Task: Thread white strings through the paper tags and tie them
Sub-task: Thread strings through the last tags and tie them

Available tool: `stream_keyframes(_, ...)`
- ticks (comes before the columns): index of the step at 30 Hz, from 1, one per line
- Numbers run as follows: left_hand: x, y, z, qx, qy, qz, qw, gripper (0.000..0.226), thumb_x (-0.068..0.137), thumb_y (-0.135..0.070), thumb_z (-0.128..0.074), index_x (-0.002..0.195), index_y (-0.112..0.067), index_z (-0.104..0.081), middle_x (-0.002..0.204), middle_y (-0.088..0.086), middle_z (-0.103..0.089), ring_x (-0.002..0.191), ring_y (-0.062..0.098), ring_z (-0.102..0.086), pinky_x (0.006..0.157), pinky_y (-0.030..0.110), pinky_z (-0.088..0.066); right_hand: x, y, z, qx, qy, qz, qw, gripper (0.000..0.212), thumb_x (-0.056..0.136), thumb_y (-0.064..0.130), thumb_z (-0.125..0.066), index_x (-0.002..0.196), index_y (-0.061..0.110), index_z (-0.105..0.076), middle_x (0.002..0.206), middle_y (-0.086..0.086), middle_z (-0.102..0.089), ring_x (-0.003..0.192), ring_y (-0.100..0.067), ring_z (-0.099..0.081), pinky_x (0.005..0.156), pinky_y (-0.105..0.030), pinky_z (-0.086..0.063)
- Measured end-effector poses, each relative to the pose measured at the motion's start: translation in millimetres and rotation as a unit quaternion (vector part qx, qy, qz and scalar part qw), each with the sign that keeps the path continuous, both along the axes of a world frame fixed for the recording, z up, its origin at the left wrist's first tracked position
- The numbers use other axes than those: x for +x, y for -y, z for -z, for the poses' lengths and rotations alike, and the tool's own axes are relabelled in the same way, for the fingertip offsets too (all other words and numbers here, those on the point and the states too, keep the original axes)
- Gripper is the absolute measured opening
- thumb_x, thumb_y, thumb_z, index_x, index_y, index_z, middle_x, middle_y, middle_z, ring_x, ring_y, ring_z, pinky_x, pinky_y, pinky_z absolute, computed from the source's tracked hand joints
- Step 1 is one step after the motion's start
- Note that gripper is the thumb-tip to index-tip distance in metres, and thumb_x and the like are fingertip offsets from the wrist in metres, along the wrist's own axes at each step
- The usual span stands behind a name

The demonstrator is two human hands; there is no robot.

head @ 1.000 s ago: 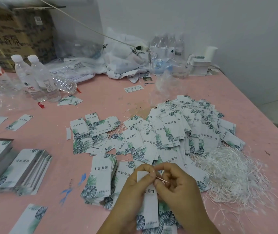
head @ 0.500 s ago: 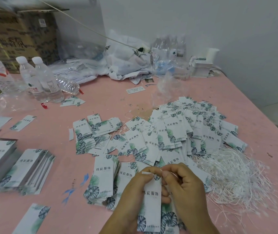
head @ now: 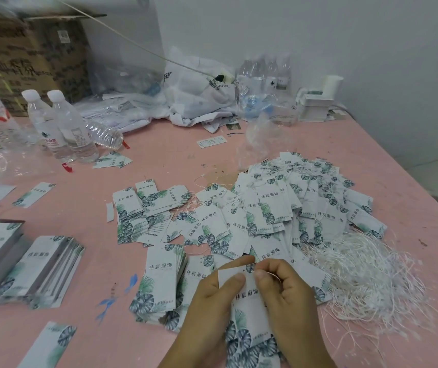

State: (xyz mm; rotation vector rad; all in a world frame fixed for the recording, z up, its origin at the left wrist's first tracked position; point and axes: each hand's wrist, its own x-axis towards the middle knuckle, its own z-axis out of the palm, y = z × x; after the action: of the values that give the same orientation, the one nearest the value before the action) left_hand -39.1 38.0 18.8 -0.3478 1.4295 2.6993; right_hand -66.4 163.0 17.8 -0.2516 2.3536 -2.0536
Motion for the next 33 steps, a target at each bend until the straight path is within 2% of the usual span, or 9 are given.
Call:
stream_keyframes(3,0.7,-0.4,-1.5,-0.007,-0.013,-0.027,1.0,0.03,0.082,-0.013,-0.07,0.11,-0.018,-0.074,0.104,0.025,-0.073,0.09,0.034,-0.073,0.069,0.034,-0.059,0.1,1.4,4.2,0.034,-0.027,0.011,0.999,0.006,0.084,0.037,-0.06,0.088,0.04,-0.064,0.075,0.004,-0.067,0.059,-0.008,-0.059,0.05,-0.022,-0.049)
stream_keyframes(7,0.4,-1.1,-0.7,-0.029,-0.02,-0.044,0.998,0.034,0.078,-0.011,-0.069,0.11,-0.021,-0.074,0.103,0.026,-0.073,0.089,0.037,-0.073,0.069,0.037,-0.059,-1.4,2.4,8.9,0.08,-0.072,0.022,0.994,0.017,0.09,0.025,-0.063,0.091,0.041,-0.062,0.084,0.01,-0.067,0.071,-0.012,-0.063,0.057,-0.02,-0.05)
stream_keyframes(10,0.7,-1.6,0.9,-0.046,-0.025,-0.051,0.997,0.034,0.076,-0.011,-0.07,0.108,-0.023,-0.075,0.098,0.024,-0.074,0.084,0.035,-0.073,0.067,0.037,-0.059,-2.0,2.7,12.8,0.104,-0.087,0.028,0.99,0.016,0.09,0.025,-0.063,0.092,0.041,-0.061,0.085,0.011,-0.065,0.07,-0.013,-0.061,0.058,-0.024,-0.051)
stream_keyframes(14,1.3,-3.0,2.9,-0.072,-0.036,-0.068,0.994,0.035,0.073,-0.013,-0.075,0.106,-0.026,-0.075,0.096,0.02,-0.075,0.087,0.033,-0.074,0.068,0.033,-0.058,-2.7,3.9,15.6,0.13,-0.107,0.039,0.985,0.019,0.089,0.024,-0.064,0.094,0.042,-0.059,0.087,0.014,-0.063,0.069,-0.009,-0.059,0.056,-0.015,-0.047)
stream_keyframes(18,0.8,-3.8,4.5,-0.048,-0.029,-0.075,0.996,0.034,0.071,-0.015,-0.079,0.104,-0.022,-0.075,0.097,0.023,-0.074,0.086,0.036,-0.074,0.067,0.036,-0.059,-3.4,3.0,16.2,0.145,-0.115,0.051,0.981,0.019,0.09,0.026,-0.063,0.094,0.044,-0.057,0.091,0.018,-0.062,0.076,-0.005,-0.061,0.057,-0.013,-0.047)
stream_keyframes(21,-0.5,-1.6,5.6,-0.038,-0.016,-0.076,0.996,0.028,0.078,-0.02,-0.072,0.106,-0.02,-0.075,0.101,0.023,-0.074,0.086,0.035,-0.073,0.068,0.038,-0.059,-5.0,1.3,15.7,0.149,-0.121,0.065,0.979,0.021,0.089,0.025,-0.063,0.093,0.044,-0.056,0.087,0.019,-0.06,0.072,-0.004,-0.058,0.056,-0.011,-0.043)
stream_keyframes(24,-2.4,0.6,5.1,-0.018,0.001,-0.064,0.998,0.031,0.076,-0.021,-0.07,0.106,-0.017,-0.074,0.103,0.024,-0.073,0.085,0.035,-0.071,0.068,0.039,-0.058,-5.4,0.0,16.5,0.143,-0.117,0.066,0.981,0.022,0.088,0.023,-0.065,0.093,0.043,-0.057,0.085,0.015,-0.06,0.066,-0.01,-0.054,0.053,-0.017,-0.044)
stream_keyframes(27,-3.1,1.9,4.0,-0.029,0.004,-0.062,0.998,0.037,0.069,-0.015,-0.083,0.105,-0.017,-0.075,0.099,0.023,-0.073,0.078,0.033,-0.07,0.064,0.036,-0.058,-3.7,0.4,16.5,0.134,-0.12,0.048,0.982,0.023,0.088,0.019,-0.067,0.092,0.04,-0.06,0.083,0.012,-0.061,0.063,-0.012,-0.053,0.054,-0.023,-0.047)
stream_keyframes(33,-2.3,1.3,6.5,-0.035,-0.012,-0.079,0.996,0.042,0.065,-0.012,-0.086,0.105,-0.017,-0.074,0.091,0.023,-0.072,0.075,0.032,-0.069,0.064,0.037,-0.058,-4.4,-1.0,14.7,0.102,-0.094,0.027,0.99,0.024,0.086,0.014,-0.07,0.088,0.037,-0.065,0.07,0.006,-0.06,0.053,-0.01,-0.045,0.051,-0.03,-0.045)
